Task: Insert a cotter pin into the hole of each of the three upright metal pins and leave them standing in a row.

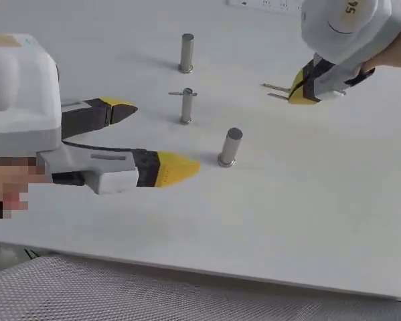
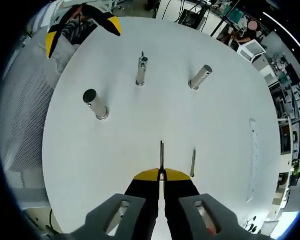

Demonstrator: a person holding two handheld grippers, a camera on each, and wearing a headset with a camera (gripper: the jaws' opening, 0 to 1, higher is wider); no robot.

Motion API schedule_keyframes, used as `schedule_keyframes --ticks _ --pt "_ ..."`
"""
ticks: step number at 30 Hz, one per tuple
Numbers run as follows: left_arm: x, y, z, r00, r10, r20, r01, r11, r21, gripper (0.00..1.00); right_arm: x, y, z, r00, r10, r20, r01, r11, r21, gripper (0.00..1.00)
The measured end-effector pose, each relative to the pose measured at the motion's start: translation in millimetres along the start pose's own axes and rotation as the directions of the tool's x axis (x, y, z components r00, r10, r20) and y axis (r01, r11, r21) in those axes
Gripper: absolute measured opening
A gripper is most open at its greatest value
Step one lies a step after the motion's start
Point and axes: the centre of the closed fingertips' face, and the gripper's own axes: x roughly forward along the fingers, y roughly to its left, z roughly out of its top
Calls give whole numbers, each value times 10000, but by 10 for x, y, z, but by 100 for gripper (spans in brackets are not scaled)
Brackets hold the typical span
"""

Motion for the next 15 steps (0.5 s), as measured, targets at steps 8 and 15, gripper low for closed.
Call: schedule_keyframes --ticks 8,15 --pt "81 -70 163 9991 -98 422 106 9997 -198 74 -371 187 301 9831 -1197 1389 1261 9913 -380 0" --pt "199 -126 336 9973 -251 688 247 9997 60 64 -571 282 531 9521 -2045 2273 2279 9703 -817 0"
